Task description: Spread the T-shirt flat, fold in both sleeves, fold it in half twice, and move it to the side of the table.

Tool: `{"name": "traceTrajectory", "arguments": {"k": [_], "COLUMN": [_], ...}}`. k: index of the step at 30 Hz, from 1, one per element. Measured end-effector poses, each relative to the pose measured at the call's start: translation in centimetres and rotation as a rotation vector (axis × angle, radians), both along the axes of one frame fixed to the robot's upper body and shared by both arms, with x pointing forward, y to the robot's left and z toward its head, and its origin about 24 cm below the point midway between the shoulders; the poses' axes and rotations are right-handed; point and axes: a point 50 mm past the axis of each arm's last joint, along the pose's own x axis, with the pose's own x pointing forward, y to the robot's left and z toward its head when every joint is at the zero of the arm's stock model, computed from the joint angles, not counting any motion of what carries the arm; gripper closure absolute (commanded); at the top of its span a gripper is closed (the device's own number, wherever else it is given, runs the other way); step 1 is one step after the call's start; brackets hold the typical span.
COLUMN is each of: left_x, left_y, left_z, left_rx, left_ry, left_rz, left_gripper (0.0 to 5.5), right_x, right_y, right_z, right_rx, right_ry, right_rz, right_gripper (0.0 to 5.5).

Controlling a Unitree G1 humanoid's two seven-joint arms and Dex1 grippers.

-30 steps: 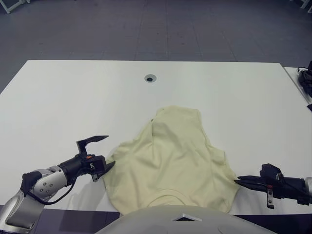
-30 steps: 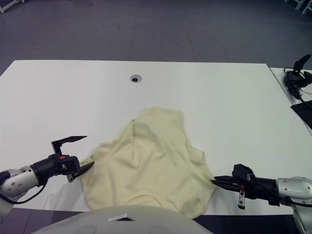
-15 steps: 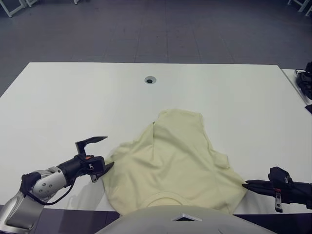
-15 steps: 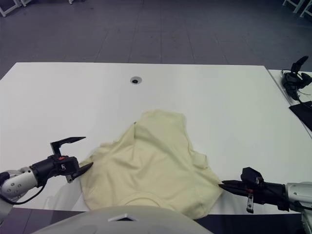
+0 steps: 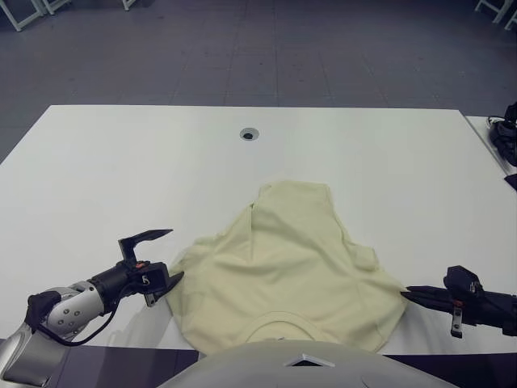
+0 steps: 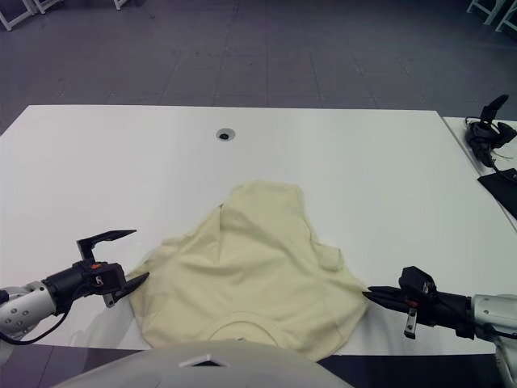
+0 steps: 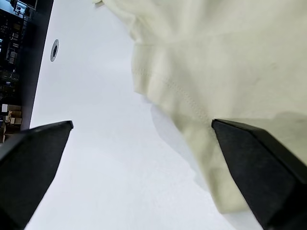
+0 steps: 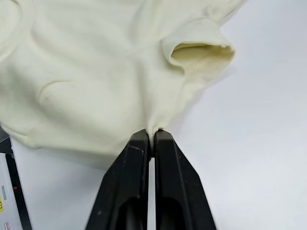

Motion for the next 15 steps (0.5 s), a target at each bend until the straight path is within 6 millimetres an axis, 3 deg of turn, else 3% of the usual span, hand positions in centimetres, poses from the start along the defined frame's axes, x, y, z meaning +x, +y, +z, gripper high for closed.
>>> {"name": "traceTrajectory", "arguments": {"k": [15], "left_x": [0.5], "left_y": [-0.5], "left_z": [0.1], "left_rx": [-0.001], "left_ry": [-0.012], "left_rz": [-0.004], "left_gripper": [0.1], "right_x": [1.0], "right_y": [0.4], "right_z": [0.7], "right_rx": [0.049], "right_ry": [-0.01], "right_rz": [-0.005], "right_gripper": [2.91]}}
